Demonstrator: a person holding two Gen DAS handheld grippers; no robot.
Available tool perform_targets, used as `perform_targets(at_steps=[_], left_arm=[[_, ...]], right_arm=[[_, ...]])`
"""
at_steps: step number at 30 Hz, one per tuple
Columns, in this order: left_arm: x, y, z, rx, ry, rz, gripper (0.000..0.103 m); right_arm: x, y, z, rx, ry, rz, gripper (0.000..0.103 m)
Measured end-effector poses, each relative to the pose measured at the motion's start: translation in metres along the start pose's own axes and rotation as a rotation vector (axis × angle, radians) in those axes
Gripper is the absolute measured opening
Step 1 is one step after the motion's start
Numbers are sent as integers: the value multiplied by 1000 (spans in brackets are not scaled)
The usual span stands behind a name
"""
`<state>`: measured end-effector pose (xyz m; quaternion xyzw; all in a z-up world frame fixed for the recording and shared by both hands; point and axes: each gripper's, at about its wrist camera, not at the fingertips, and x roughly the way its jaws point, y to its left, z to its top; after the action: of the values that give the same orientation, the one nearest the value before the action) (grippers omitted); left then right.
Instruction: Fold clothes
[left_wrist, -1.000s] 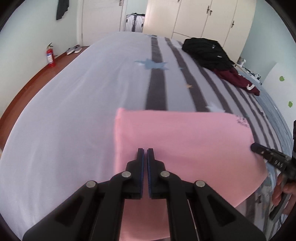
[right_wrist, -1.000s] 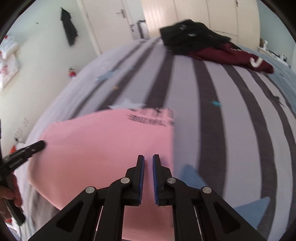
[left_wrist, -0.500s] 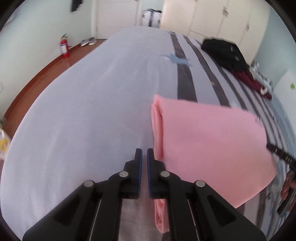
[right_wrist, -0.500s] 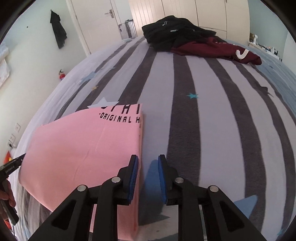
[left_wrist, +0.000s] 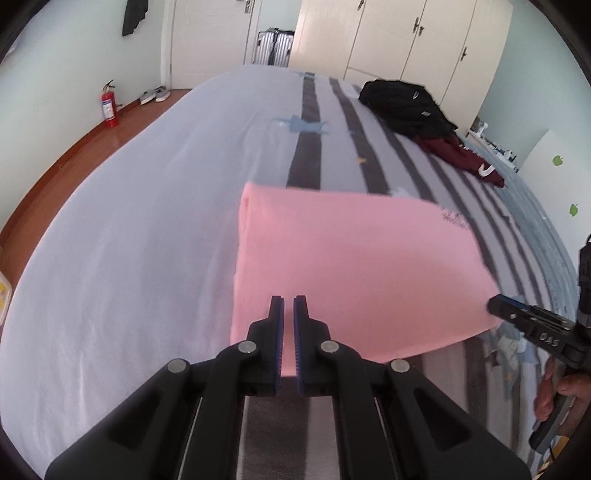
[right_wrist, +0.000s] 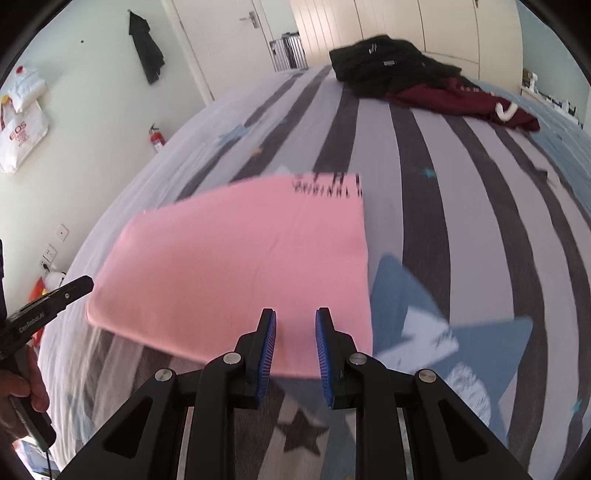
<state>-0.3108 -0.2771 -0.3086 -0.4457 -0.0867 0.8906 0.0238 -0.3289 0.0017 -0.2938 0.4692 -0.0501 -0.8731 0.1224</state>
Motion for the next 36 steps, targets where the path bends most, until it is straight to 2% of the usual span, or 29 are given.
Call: perform_targets(at_steps=[6, 9, 14, 19, 20, 21, 22, 23, 24, 27, 29, 30, 36], left_arm=[[6, 25, -5, -38, 15, 43, 2], [14, 34, -13, -55, 53, 61, 2], [19, 44, -18, -93, 69, 94, 2], [8, 62, -4, -183, 53, 139, 3], [4, 64, 2, -197, 45, 132, 11], [0, 65, 9, -201, 35, 118, 28], [-4, 63, 17, -200, 22, 100, 37], [-7, 61, 25, -198, 8, 81, 53], [-9, 59, 32, -199, -3, 62, 63], [-4, 52, 48, -219, -6, 3, 69], [5, 48, 54, -221, 10, -33, 70], [10, 47, 55, -219, 17, -48, 71], [50, 51, 53, -218, 94, -136, 71]], right_arm=[[-2, -5, -5, -4, 10, -14, 17], [1, -15, -8, -1, 15, -29, 18], [11, -26, -8, 9, 29, -22, 24], [2, -48, -1, 71, 30, -68, 24], [0, -54, 1, 88, 33, -75, 24], [-2, -59, 3, 102, 36, -75, 25], [-3, -62, 6, 108, 38, -61, 28], [-4, -64, 11, 112, 42, -43, 29], [-4, -64, 16, 112, 45, -22, 30], [-3, -57, 29, 98, 44, 53, 36], [4, -53, 38, 98, 46, 102, 56], [9, -52, 41, 102, 50, 124, 59], [40, -59, 44, 163, 128, 193, 59]])
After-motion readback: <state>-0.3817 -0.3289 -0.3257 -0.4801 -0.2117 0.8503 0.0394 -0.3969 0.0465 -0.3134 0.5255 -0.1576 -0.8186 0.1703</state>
